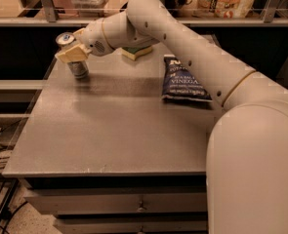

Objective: Pick redbull can

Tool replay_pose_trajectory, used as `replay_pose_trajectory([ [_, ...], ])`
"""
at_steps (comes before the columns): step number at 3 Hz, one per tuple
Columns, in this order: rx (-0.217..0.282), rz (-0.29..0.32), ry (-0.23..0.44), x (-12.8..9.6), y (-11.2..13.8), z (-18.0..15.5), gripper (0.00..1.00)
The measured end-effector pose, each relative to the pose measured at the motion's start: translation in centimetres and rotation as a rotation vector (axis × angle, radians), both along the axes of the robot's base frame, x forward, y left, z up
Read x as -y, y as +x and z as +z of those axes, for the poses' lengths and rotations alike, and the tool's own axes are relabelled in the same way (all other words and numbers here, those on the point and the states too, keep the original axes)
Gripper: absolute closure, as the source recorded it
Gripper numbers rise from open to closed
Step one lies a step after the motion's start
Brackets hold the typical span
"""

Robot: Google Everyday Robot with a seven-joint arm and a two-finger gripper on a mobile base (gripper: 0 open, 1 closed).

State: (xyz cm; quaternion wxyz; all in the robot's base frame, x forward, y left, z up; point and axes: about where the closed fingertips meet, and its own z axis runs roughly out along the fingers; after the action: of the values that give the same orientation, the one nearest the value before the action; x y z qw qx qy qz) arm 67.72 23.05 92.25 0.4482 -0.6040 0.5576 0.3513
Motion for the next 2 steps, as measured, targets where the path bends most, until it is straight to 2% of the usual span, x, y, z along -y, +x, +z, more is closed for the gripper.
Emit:
replay_pose_trajectory([
  [1,0.070,-0.028,0.001,2.3,-0.5,2.9,0.88],
  [2,0.199,-0.078,0.002,6.8,-1.6,8.3,1.00],
])
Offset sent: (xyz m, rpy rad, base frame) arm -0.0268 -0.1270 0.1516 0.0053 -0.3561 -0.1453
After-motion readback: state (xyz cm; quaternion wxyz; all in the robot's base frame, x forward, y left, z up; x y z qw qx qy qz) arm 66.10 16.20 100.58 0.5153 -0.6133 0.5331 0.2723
